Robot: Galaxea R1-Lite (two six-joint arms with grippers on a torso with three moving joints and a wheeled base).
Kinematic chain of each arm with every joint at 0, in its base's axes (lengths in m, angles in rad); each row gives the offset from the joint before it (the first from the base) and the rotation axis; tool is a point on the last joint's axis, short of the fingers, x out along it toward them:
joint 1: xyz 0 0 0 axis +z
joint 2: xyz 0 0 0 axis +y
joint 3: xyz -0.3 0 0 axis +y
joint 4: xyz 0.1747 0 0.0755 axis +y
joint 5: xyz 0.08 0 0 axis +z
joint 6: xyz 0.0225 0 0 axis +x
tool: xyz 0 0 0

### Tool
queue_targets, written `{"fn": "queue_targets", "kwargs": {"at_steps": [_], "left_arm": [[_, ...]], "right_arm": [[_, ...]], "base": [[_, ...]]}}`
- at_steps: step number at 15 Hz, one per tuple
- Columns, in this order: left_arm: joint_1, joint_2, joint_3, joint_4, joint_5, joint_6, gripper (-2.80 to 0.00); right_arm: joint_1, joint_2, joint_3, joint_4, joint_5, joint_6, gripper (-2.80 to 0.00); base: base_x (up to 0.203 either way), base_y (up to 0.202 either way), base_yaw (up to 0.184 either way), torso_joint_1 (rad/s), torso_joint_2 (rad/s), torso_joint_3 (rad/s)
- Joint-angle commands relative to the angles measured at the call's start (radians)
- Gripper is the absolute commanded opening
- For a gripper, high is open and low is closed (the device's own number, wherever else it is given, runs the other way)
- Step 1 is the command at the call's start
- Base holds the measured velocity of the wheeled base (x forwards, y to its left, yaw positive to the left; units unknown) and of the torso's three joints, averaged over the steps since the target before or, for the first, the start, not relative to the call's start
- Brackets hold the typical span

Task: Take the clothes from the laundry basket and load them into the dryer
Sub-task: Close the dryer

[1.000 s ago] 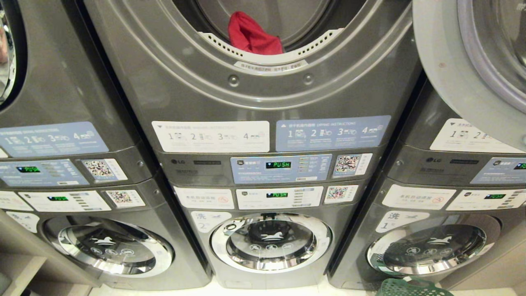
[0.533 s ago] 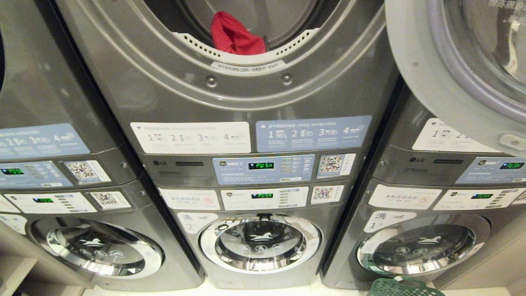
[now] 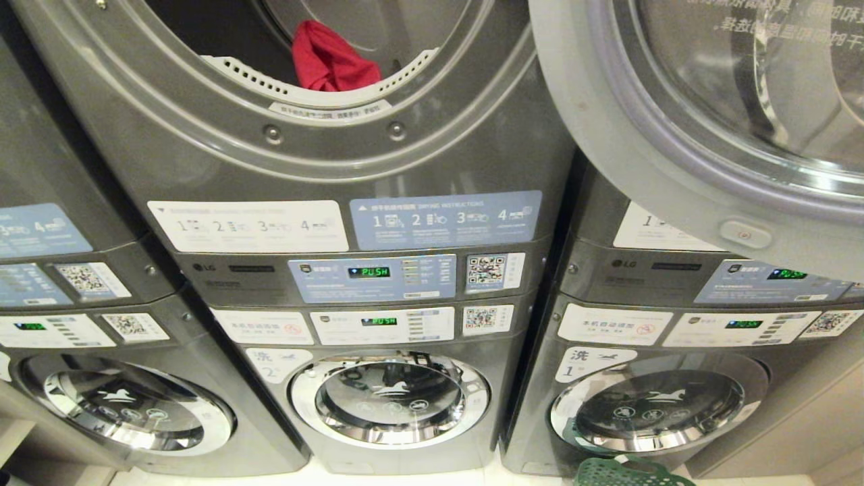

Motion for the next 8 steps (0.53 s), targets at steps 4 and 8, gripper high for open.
{"fn": "queue_targets", "kwargs": {"at_steps": [4,8], "left_arm": [[0.000,-0.002,0.032,-0.001,0.000,-0.001,-2.80],[0.000,-0.002,0.032,-0.001,0.000,0.000,-2.80]], "right_arm": [[0.000,0.000,0.002,0.000,0.000,-0.001,-2.80],[0.000,0.000,0.002,0.000,0.000,0.000,-2.80]], "base": [[0.000,-0.194,0.001,0.000,0.00,0.004],[0.000,-0.195,0.002,0.002,0.00,0.002]]}}
